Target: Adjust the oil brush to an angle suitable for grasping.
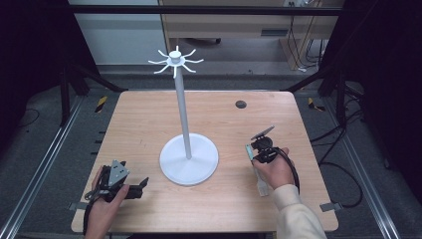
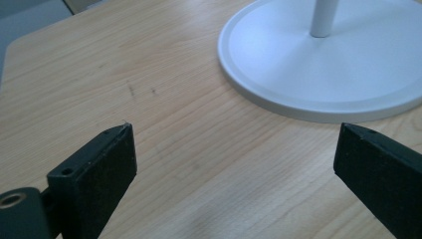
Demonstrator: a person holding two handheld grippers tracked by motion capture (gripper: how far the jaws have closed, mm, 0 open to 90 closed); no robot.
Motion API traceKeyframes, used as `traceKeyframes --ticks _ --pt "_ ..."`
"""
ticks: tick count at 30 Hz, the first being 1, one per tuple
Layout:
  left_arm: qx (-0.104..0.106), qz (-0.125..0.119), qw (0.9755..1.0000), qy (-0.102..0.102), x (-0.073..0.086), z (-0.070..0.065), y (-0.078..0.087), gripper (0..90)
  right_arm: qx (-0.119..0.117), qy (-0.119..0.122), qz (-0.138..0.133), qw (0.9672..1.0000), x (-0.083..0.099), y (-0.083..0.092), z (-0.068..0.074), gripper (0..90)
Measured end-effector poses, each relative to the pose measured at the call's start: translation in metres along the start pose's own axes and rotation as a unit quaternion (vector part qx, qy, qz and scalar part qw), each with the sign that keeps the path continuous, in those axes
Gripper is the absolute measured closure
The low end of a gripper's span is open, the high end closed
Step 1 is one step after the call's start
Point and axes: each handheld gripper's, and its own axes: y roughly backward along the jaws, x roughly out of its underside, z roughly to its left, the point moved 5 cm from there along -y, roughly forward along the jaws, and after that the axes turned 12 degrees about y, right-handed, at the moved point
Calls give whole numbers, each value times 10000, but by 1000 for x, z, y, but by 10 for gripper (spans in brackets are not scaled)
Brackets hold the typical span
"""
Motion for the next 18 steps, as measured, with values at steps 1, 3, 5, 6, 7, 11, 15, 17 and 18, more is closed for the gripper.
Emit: traceKeyframes --ticks 1,3,5,6,7,11,15,17,18 --pt "23 14 10000 -60 0 -3 0 29 -6 -7 58 10000 1 -1 1 678" --pt "65 10 9999 -105 -1 -7 0 28 -19 -101 141 9998 4 -2 3 675" --pt "60 5 9999 -128 -1 -8 1 28 -35 -140 207 9997 6 -2 4 678" --pt "54 4 9999 -123 -1 -8 1 28 -25 -154 225 9996 7 -2 4 682" --pt "50 15 9999 -119 -1 -7 1 28 -26 -150 257 9996 7 -2 4 683" --pt "29 0 10000 -42 -1 -3 1 28 -36 -254 345 9991 9 -3 3 698" --pt "26 48 10000 -83 -1 -5 0 28 -91 -305 435 9985 11 -9 4 698" --pt "36 45 9999 -127 -1 -6 0 28 -99 -330 470 9983 12 -12 4 700" --pt "41 51 9999 -131 -1 -6 0 28 -132 -333 485 9982 13 -13 4 703"
